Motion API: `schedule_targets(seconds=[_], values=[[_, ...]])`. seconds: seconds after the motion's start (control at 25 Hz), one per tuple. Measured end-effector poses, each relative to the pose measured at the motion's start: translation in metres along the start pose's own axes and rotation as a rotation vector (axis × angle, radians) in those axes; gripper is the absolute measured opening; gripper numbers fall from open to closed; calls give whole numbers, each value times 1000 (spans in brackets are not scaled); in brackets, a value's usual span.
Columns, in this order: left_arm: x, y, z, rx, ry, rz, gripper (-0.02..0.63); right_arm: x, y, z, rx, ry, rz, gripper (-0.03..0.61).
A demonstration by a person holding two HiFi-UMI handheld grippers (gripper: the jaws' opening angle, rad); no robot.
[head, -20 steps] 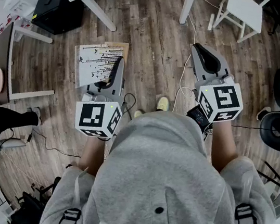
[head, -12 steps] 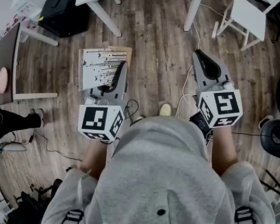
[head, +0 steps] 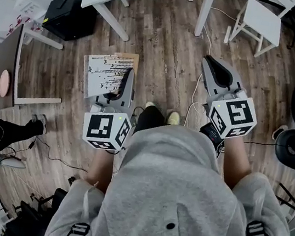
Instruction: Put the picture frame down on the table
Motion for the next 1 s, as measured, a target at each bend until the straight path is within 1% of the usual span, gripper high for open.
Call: schedule_targets(seconds=[0.16,0.4,0.8,1.0], values=[[0,4,-1,18,2,3,87,-3,-2,-1,-6,6,-2,43],[8,16,0,47,19,17,87,-8,6,2,-8,28,6,43],[30,8,-2,51,20,35,87,10,13,1,-21,14,11,43],[42,0,-2,50,19,28,87,26,15,4,-20,7,-3,43]])
Point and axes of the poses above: the fingertips, and each gripper's own axes: x forward along the fingers, y to its right, z out of its underside, the point moved 5 cm from there along -x, backward along the fingers, and after that the axes turned 1 degree about -y, right-handed, at the moved point
